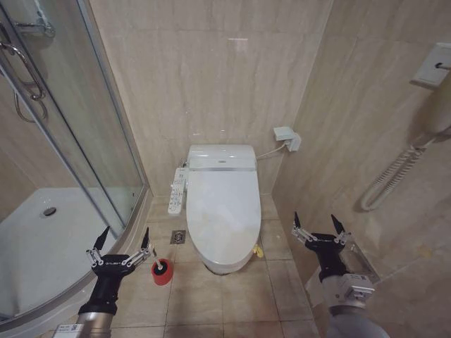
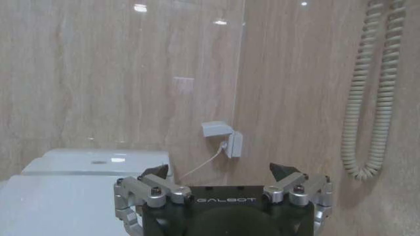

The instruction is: Open the toilet lid, clean the toilet bowl with a toilet brush, close the toilet lid, and flush.

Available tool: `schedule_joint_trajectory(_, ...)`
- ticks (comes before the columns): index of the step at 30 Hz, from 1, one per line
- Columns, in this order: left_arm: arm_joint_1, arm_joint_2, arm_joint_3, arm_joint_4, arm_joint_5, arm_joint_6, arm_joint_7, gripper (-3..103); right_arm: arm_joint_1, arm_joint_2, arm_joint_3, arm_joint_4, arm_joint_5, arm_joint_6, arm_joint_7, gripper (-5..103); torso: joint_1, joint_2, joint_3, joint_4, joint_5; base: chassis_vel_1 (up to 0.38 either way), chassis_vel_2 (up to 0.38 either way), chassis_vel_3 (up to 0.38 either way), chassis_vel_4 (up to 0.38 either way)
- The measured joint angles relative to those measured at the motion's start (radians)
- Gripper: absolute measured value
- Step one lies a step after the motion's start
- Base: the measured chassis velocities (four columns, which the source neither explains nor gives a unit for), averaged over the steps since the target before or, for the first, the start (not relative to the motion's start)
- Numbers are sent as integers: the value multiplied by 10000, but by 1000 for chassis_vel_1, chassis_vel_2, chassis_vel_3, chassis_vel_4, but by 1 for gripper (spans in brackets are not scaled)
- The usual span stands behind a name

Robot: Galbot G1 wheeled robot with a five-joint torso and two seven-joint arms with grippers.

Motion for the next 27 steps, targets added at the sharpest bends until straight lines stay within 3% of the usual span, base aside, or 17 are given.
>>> schedule_joint_trajectory(18, 5, -1, 0, 1, 0, 0, 0, 100, -9, 0, 0, 0, 0, 0, 0, 100, -22, 11, -9, 1, -1, 179, -170, -169, 172)
schedule_joint_trajectory(27, 0, 0, 0, 1, 0, 0, 0, 100, 0, 0, 0, 0, 0, 0, 0, 100, -2, 1, -1, 0, 0, 23, -1, -8, 2)
